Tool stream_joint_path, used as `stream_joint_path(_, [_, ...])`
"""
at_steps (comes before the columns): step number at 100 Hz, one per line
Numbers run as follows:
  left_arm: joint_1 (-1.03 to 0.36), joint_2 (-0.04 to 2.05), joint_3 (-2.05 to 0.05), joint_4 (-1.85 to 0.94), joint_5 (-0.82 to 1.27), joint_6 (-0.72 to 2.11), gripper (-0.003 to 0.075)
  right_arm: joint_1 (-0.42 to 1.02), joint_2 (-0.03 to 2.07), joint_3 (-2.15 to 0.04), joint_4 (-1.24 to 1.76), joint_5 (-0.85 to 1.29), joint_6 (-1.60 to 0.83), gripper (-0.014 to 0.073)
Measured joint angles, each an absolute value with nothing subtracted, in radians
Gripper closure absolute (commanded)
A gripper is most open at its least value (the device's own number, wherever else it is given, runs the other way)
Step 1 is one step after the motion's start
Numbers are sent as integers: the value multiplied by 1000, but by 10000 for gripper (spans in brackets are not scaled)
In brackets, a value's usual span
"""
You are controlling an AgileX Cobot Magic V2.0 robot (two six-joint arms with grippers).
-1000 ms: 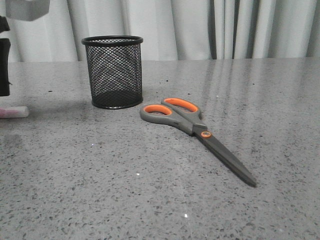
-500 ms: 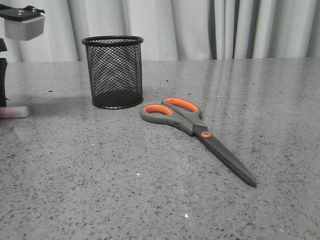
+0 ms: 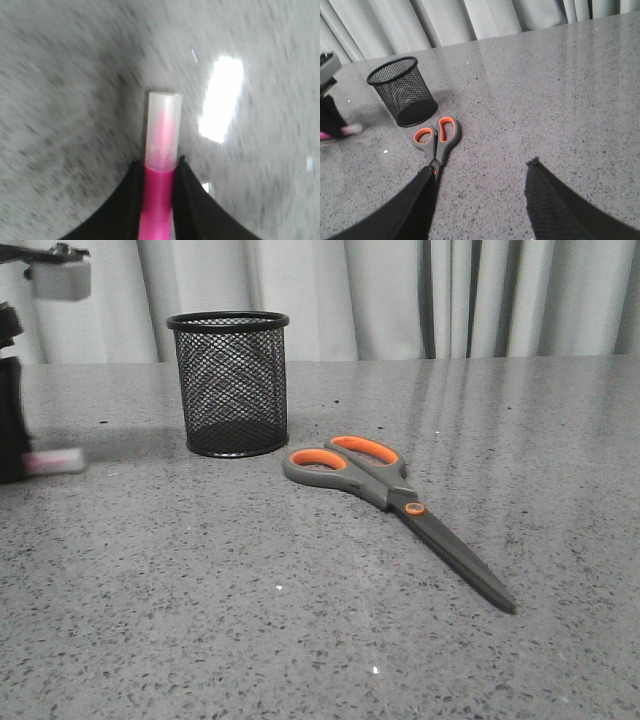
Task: Put pen and scissors into bin
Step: 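Lift the pink highlighter upright with the left gripper above the mesh cup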
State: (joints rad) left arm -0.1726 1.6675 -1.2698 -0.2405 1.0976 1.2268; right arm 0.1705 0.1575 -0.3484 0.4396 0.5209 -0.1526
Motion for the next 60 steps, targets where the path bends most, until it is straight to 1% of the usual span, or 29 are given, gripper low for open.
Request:
stream_joint_path(19, [-136,1508,-1265,-566,912,1212,739,170,158,-348,440,536,-153,232])
stream_joint_path(32, [-125,1379,-1265,-786,820,1274,739,170,158,-348,440,541,-153,232])
stream_joint_path(46, [-125,1300,-1265,-1076,805,1414,739,170,158,-348,440,543,-153,232])
stream_joint_path(60, [-139,1307,-1258,-1396,837,1584,739,170,158,-348,440,543,-153,232])
